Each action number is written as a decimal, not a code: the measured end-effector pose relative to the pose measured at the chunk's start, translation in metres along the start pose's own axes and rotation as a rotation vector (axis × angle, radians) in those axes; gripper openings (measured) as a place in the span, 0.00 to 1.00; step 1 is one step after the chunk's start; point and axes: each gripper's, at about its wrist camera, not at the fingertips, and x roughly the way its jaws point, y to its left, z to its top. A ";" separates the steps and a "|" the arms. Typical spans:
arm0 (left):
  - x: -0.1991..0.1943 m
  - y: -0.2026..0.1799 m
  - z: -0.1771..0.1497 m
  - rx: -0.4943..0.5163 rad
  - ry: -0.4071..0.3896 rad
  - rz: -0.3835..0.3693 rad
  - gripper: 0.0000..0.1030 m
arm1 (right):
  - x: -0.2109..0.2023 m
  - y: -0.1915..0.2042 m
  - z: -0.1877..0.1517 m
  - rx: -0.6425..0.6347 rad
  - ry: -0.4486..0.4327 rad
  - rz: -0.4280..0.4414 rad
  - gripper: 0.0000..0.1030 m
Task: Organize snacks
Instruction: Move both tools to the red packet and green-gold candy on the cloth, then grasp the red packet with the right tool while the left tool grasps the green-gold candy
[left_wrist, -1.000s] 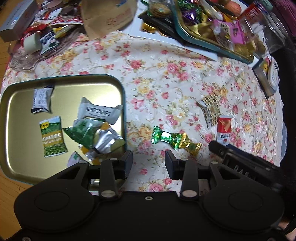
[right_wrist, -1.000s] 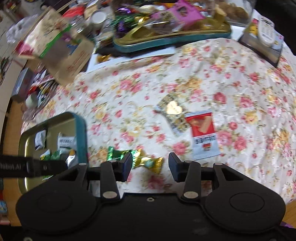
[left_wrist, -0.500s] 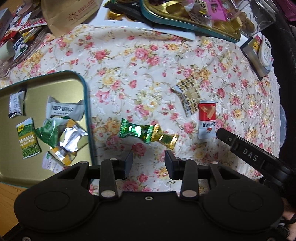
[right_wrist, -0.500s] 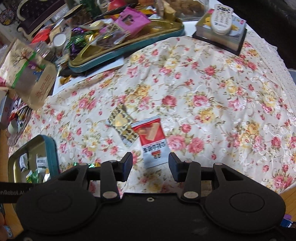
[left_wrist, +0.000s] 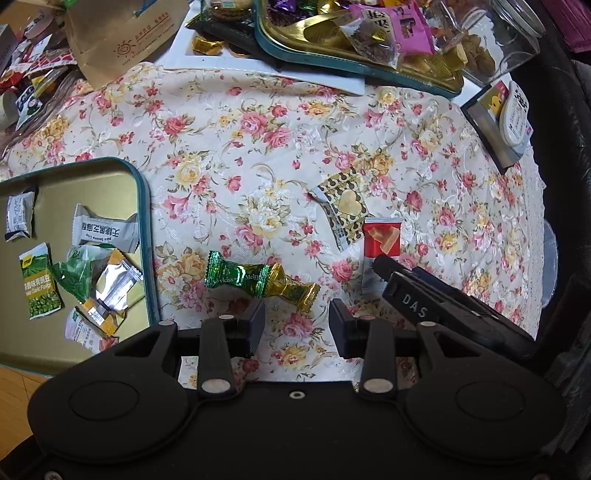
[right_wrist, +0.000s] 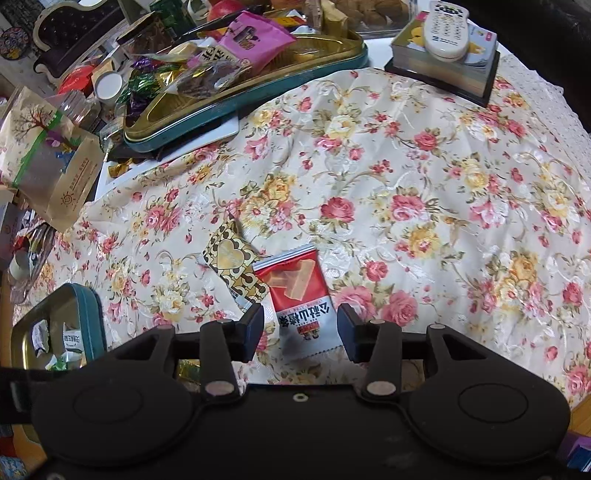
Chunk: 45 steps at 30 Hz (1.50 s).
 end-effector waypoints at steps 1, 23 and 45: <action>0.000 0.003 0.000 -0.011 0.000 -0.002 0.46 | 0.002 0.002 -0.001 -0.011 -0.001 -0.002 0.45; 0.008 0.025 -0.002 -0.017 0.010 0.035 0.46 | 0.026 0.009 -0.009 -0.117 -0.007 -0.099 0.40; 0.062 0.023 0.000 0.037 0.010 0.139 0.46 | -0.005 -0.019 -0.008 -0.016 -0.013 -0.040 0.19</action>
